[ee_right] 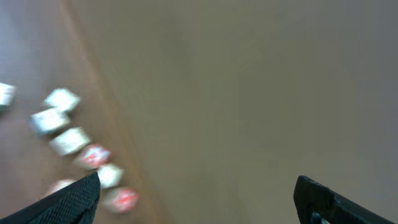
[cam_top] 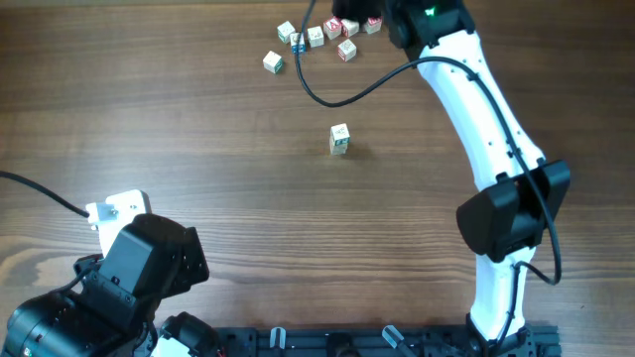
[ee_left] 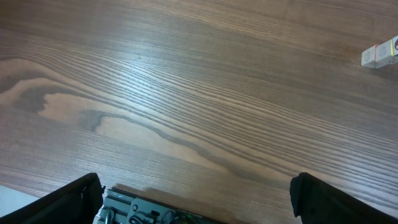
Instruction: Form a tower
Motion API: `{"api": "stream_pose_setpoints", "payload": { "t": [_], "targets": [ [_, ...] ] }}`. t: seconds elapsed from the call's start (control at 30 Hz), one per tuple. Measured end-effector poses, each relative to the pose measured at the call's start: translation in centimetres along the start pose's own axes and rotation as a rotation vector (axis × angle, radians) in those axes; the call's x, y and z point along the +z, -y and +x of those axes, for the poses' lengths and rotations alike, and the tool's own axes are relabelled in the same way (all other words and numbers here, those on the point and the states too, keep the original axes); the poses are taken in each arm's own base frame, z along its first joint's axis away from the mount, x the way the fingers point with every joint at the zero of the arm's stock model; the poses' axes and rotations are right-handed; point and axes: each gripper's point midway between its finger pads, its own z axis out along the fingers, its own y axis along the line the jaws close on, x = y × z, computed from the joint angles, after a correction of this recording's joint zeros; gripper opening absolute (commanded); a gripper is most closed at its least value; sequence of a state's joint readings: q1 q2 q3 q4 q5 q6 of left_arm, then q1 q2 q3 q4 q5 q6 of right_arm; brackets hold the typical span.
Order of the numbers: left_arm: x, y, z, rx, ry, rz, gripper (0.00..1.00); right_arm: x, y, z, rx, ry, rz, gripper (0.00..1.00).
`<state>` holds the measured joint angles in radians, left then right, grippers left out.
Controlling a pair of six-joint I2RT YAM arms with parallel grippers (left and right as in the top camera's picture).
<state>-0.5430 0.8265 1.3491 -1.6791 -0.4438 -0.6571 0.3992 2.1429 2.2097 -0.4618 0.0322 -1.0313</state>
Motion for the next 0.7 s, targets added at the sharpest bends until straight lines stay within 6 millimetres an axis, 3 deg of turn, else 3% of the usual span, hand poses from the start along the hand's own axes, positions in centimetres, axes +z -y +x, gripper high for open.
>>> {"api": "stream_pose_setpoints", "payload": {
  "t": [0.17,0.27,0.33,0.4,0.43,0.57,0.63,0.7],
  "targets": [
    [0.0,0.0,0.0,0.0,0.0,0.0,1.0,-1.8,0.3,-4.5,-0.024,0.09,-0.011,1.0],
    [0.0,0.0,0.0,0.0,0.0,0.0,1.0,-4.0,3.2,-3.7,0.027,0.108,0.004,1.0],
    [0.0,0.0,0.0,0.0,0.0,0.0,1.0,-7.0,5.0,-1.8,0.06,0.071,-0.009,1.0],
    [0.0,0.0,0.0,0.0,0.0,0.0,1.0,-10.7,5.3,-0.5,0.089,0.034,-0.061,1.0],
    [0.0,0.0,0.0,0.0,0.0,0.001,1.0,-13.8,5.3,-0.7,0.102,0.032,-0.091,1.0],
    [0.0,0.0,0.0,0.0,0.0,0.0,1.0,-22.4,6.0,-3.9,0.094,0.136,-0.097,1.0],
    [0.0,0.0,0.0,0.0,0.0,0.0,1.0,-25.7,6.6,-5.1,0.086,0.19,-0.071,1.0],
    [0.0,0.0,0.0,0.0,0.0,0.0,1.0,-27.3,6.6,-5.3,0.087,0.222,-0.067,1.0]
  ]
}}
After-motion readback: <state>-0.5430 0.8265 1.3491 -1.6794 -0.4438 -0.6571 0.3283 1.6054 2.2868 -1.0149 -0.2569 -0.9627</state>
